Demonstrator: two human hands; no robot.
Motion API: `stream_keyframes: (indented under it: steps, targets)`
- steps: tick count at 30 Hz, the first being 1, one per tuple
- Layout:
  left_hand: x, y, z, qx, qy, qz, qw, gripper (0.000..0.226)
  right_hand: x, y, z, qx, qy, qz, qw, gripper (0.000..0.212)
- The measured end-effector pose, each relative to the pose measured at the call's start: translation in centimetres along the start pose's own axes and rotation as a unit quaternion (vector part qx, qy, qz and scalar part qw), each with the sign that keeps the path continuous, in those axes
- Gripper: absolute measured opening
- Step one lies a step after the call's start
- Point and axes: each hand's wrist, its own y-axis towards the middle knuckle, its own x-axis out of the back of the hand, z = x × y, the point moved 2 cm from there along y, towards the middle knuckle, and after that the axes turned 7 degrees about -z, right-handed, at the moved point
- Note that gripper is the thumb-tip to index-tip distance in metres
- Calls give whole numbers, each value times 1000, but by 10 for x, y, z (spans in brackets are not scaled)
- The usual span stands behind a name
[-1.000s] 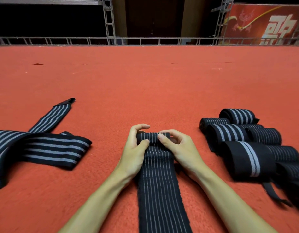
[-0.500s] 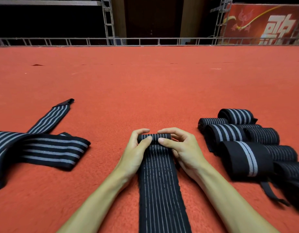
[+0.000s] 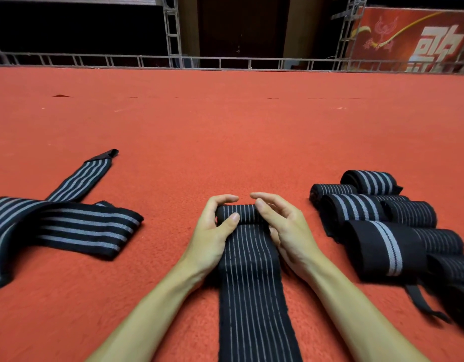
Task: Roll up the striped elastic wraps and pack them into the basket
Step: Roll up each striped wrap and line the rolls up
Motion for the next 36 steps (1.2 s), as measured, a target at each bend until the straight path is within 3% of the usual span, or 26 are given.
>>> stream_keyframes:
  steps: [5, 12, 17, 24, 28, 36]
  targets:
    - [0, 0, -1, -7, -16, 18, 1000, 38, -4, -3, -1, -8, -25, 6, 1000, 38]
    - [1, 0, 0, -8, 8, 12, 1000, 40, 1, -2, -2, 5, -4, -11, 1000, 7]
    - [-1, 2, 6, 58, -20, 9, 998, 42, 3, -2, 0, 14, 25, 1, 1000, 16]
    - [-1, 3, 13, 85, -2, 2, 996, 41, 1, -3, 1, 27, 38, 23, 999, 24]
    - [0, 4, 12, 67, -4, -13, 998, 16, 1, -3, -1, 24, 33, 28, 999, 24]
    - [3, 4, 7, 2, -31, 9, 999, 41, -5, -3, 0, 40, -51, -3, 998, 39]
